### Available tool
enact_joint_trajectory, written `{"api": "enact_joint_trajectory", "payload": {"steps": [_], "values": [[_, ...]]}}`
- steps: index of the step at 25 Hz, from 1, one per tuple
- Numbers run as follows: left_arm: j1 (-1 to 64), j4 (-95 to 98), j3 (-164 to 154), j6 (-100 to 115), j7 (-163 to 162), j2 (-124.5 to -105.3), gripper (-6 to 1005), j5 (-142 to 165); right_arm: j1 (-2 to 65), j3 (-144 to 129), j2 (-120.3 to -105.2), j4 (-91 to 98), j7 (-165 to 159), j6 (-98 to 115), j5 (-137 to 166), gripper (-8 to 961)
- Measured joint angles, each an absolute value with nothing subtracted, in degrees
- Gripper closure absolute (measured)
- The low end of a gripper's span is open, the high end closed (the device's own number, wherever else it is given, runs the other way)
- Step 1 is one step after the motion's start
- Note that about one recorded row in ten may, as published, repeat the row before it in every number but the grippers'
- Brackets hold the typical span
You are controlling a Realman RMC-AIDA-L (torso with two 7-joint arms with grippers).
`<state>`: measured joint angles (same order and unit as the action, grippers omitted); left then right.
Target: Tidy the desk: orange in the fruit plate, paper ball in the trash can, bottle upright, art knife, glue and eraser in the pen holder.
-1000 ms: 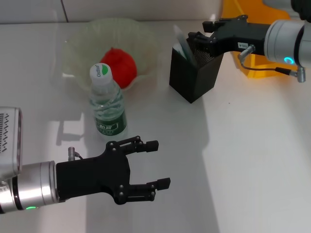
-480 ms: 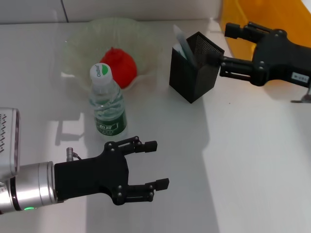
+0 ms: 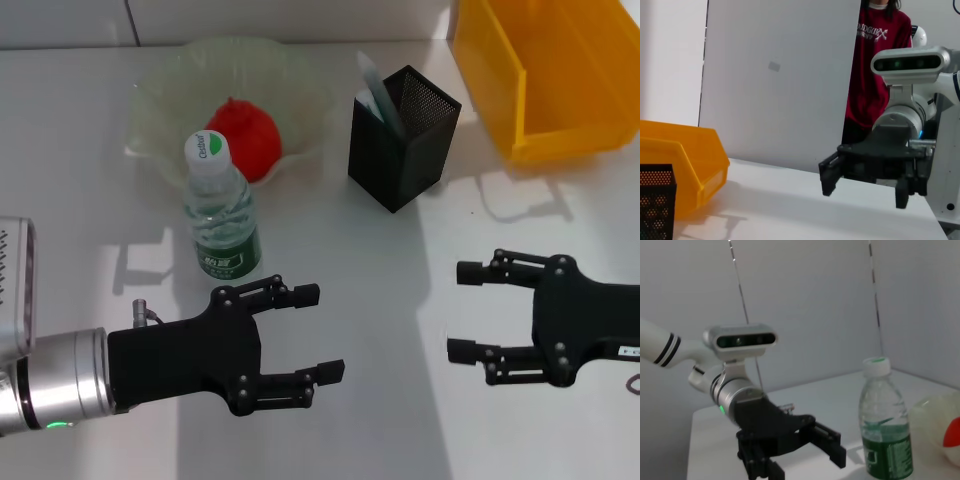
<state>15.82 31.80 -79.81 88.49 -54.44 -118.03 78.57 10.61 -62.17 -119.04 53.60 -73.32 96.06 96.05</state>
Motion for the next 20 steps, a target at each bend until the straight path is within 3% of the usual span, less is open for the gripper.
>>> {"api": "enact_joint_trajectory", "payload": {"steps": [20], "values": [[15.7, 32.4, -78.8, 88.5, -55.6, -117.70, 187, 78.5, 11.3, -62.0, -119.17, 50.5, -72.7, 96.7, 97.7, 136]]}}
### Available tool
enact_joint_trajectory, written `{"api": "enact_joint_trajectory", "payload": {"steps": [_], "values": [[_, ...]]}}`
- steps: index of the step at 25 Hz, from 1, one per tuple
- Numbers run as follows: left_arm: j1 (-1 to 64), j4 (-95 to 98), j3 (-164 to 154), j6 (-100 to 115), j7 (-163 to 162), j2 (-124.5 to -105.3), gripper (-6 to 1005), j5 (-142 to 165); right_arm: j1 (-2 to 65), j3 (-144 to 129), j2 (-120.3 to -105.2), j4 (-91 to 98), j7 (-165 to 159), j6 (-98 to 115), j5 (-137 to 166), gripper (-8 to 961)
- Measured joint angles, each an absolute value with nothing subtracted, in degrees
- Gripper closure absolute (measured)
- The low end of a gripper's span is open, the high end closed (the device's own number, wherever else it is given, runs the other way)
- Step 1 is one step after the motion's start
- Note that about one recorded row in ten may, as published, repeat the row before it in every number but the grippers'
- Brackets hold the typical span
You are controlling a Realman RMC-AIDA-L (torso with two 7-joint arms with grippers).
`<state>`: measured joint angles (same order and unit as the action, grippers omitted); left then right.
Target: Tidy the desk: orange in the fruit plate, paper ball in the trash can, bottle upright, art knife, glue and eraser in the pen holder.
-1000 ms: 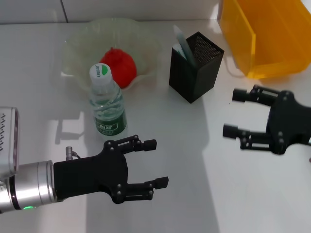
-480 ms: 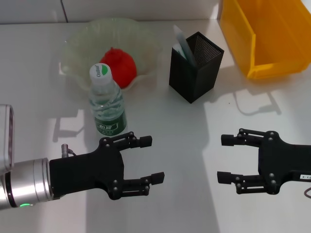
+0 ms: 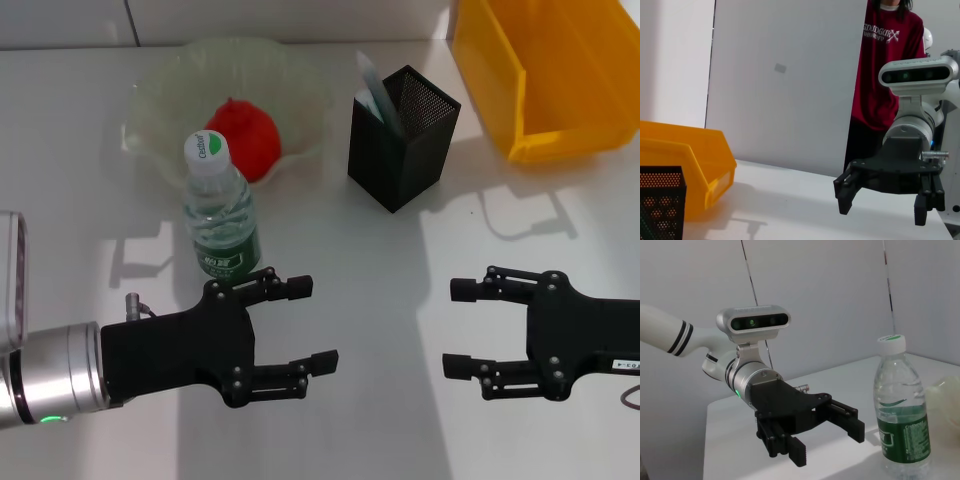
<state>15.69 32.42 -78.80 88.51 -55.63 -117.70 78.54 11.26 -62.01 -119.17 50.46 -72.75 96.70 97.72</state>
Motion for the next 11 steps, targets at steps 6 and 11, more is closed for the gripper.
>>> {"api": "enact_joint_trajectory", "payload": {"steps": [6, 11], "values": [[15.7, 32.5, -78.8, 88.5, -55.6, -117.84, 187, 78.5, 11.4, -61.9, -119.18, 50.1, -72.7, 96.6, 97.7, 136], [15.9, 32.5, -78.8, 88.5, -55.6, -117.86, 187, 78.5, 11.8, -61.9, -119.18, 49.6, -72.7, 96.7, 97.5, 136]]}}
